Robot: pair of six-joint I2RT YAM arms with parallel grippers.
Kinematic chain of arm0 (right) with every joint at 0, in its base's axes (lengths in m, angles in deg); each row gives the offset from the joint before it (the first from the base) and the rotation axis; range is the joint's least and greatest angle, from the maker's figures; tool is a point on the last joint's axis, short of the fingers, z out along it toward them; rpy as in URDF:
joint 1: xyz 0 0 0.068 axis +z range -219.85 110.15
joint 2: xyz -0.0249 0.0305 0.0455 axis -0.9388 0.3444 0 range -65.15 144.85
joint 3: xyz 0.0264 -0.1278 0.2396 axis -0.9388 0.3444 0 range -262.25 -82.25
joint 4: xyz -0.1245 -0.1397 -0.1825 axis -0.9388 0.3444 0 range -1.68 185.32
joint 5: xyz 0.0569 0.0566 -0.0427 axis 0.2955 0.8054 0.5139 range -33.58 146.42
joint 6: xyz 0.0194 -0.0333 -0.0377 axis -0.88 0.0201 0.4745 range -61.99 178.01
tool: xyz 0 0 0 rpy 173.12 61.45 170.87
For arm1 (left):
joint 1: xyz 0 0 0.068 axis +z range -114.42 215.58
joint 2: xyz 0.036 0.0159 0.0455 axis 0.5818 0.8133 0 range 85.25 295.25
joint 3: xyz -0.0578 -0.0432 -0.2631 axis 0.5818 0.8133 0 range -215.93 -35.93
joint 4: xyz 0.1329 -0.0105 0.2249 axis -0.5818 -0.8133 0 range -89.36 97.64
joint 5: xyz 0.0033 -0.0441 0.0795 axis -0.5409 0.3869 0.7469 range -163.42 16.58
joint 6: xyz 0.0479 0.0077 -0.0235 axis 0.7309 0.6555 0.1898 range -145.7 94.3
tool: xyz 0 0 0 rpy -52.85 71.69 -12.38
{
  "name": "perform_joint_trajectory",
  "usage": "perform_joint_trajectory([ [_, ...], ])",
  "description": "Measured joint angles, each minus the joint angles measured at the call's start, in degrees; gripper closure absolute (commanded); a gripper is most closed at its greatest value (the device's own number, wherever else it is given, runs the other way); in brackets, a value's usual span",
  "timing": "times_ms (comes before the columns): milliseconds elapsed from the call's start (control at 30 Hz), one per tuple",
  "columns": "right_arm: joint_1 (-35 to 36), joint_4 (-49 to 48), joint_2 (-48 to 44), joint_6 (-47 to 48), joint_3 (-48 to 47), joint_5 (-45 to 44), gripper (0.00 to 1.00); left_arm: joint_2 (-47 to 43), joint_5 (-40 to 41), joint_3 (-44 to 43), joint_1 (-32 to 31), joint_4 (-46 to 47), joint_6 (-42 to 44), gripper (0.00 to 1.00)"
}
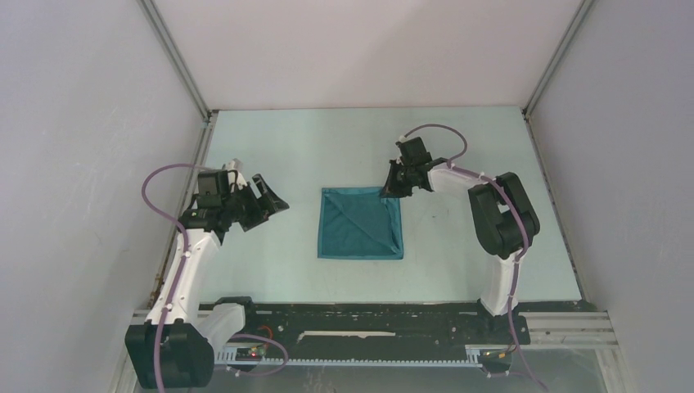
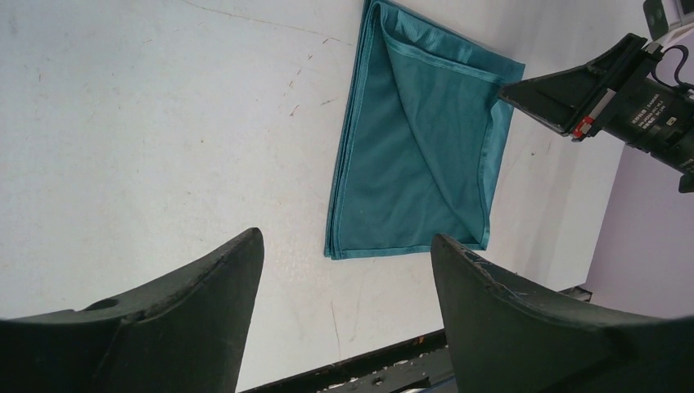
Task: Fold the napkin into a case and place the utensils inside
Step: Fold the top corner of the square-folded napkin at the center of the board.
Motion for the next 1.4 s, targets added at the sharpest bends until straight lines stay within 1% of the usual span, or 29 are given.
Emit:
perform_joint_trajectory([
  [600, -3.4, 0.8, 0.0, 1.6, 0.0, -1.2, 1.0, 0.3, -0.3, 0.0, 0.0, 0.4, -0.2, 0.18],
  [1100, -3.8, 0.9, 0.0, 3.4, -0.1, -1.2, 1.0, 0.9, -0.6, 0.0, 0.0, 0.8, -0.2, 0.18],
  [1167, -3.8, 1.1, 0.0, 3.5, -0.4, -1.2, 0.96, 1.1, -0.9, 0.0, 0.0, 0.9, -0.2, 0.18],
  [1300, -3.8, 1.4, 0.0, 3.9, -1.8, -1.2, 0.79, 1.3, -1.5, 0.3, 0.0, 1.2, -0.5, 0.18],
  [1367, -3.8, 2.8, 0.0, 4.6, -3.3, -1.5, 0.68, 1.4, -1.8, 0.7, 0.0, 1.5, -0.7, 0.18],
  [1400, -3.8, 3.8, 0.0, 4.8, -4.2, -1.6, 0.59, 1.7, -2.3, 1.0, 0.0, 1.9, -0.9, 0.18],
])
